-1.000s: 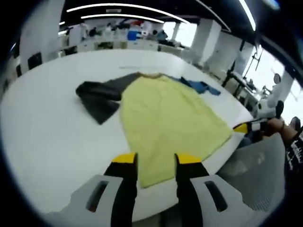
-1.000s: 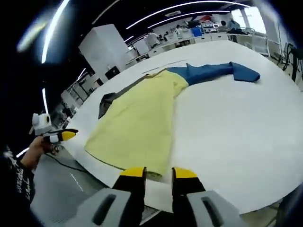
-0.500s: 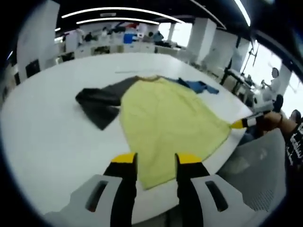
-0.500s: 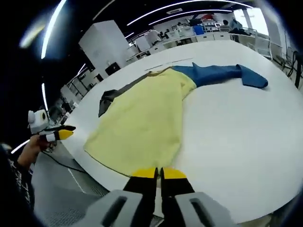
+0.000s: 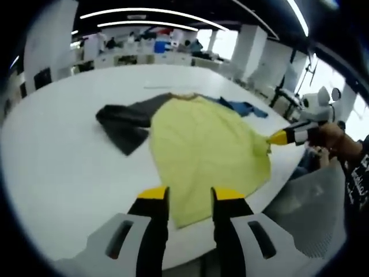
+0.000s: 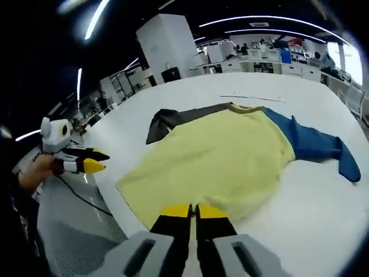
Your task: Fold the garment on the visible template until the final outline fits inside the template.
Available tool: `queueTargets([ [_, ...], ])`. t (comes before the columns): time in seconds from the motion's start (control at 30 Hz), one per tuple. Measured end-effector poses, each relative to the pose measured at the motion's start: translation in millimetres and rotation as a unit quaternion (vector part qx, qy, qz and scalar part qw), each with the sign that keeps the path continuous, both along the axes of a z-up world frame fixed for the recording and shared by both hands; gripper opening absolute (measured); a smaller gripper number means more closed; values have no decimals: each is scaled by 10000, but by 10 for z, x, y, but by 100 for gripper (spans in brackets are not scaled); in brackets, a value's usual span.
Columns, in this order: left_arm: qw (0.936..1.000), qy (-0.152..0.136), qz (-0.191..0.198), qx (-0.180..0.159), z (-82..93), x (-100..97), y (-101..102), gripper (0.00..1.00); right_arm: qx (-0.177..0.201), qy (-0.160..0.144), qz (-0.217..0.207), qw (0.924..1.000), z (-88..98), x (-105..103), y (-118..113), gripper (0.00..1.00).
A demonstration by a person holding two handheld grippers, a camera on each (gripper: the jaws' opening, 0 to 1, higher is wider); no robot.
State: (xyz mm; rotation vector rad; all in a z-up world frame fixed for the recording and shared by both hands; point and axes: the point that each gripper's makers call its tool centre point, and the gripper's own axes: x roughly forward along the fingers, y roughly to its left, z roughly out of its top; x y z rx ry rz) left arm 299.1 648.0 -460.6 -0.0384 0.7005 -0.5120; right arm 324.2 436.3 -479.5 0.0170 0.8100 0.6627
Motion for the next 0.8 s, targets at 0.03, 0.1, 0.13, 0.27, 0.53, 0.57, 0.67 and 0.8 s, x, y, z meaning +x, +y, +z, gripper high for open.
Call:
queueTargets([
  [0.03, 10000, 5, 16, 3, -2, -5, 13, 26, -71, -3, 85, 9999, -41, 29, 42, 0],
  [0.1, 10000, 21, 56, 8, -11, -12, 40, 25, -92, 50, 130, 9999, -124, 83, 111, 0],
  [0.13, 10000, 18, 76, 9, -14, -12, 54, 25, -67, 82, 149, 9998, -161, 102, 138, 0],
  [0.27, 9997, 50, 222, -67, -22, -6, 111, 23, -167, 286, 186, 9993, -352, 147, 204, 0],
  [0.53, 9996, 144, 223, -6, -68, -18, 123, 25, -301, 415, 379, 9980, -480, 112, 273, 0],
  [0.57, 9996, 147, 221, 2, -69, -15, 122, 25, -317, 422, 388, 9979, -492, 113, 270, 0],
  [0.67, 9997, 139, 205, -14, -64, 0, 102, 25, -351, 468, 425, 9974, -537, 102, 277, 0],
  [0.8, 9998, 147, 143, 10, -78, 14, 66, 26, -232, 620, 330, 9973, -562, 90, 278, 0],
])
